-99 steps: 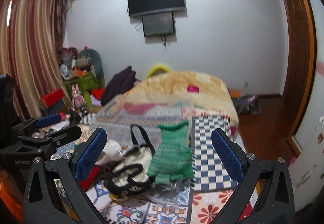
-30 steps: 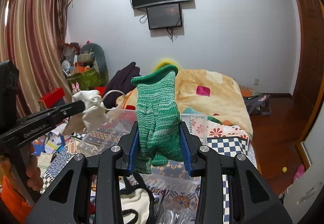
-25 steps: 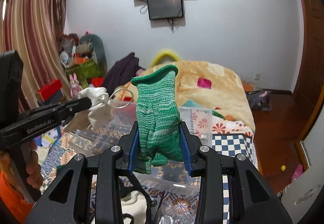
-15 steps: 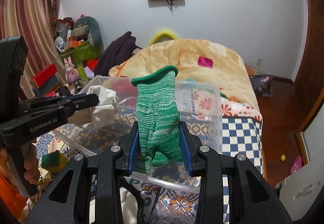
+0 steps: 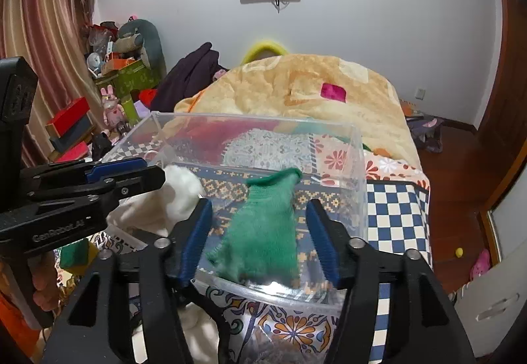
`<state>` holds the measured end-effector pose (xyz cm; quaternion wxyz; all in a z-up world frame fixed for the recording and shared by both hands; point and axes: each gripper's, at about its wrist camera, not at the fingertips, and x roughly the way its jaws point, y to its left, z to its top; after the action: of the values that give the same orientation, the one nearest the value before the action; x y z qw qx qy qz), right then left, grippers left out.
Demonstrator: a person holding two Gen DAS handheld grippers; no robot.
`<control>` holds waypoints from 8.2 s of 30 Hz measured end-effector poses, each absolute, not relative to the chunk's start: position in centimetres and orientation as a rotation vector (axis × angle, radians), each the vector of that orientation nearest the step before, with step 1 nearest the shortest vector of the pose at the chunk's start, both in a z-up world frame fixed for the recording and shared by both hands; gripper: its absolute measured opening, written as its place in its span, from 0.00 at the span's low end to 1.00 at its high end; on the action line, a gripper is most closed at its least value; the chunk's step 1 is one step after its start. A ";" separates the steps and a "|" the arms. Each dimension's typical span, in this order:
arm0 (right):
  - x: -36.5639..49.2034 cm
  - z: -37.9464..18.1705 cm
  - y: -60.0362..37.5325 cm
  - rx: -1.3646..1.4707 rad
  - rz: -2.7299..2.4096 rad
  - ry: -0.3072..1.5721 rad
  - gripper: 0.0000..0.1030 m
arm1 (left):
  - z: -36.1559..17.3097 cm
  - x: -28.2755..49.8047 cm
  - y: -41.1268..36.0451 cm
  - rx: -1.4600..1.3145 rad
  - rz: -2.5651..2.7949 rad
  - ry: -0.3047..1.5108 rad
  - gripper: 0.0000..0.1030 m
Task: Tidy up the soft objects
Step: 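Open both tools to drop the cloth and glove into the clear box, then grasp the green-yellow sponge with the left tool while the right tool grasps the bagged steel wool, then carry the sponge and steel-wool bag into the box and open both tools, then grasp the black-and-white tote bag with the right tool while the left tool grasps the red tasseled pouch, then carry the tote bag with the right tool while the left tool carries the red pouch over the box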
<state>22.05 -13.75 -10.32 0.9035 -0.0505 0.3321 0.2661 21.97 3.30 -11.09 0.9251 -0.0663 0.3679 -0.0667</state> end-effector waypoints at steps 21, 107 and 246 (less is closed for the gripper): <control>16.0 -4.9 -17.3 -0.038 0.558 0.456 0.80 | -4.4 12.2 4.7 -0.069 -0.108 0.523 0.80; 21.4 -7.8 -10.8 -0.128 0.640 0.586 0.21 | -8.3 19.2 5.8 -0.170 -0.078 0.631 0.41; 19.3 -16.0 -18.8 0.008 0.591 0.811 0.13 | -8.6 10.0 5.8 -0.141 -0.074 0.607 0.23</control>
<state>19.33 -18.82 -16.03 0.8768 0.0037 0.3886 0.2832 10.04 5.77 -8.56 0.9512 -0.0696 0.2985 -0.0362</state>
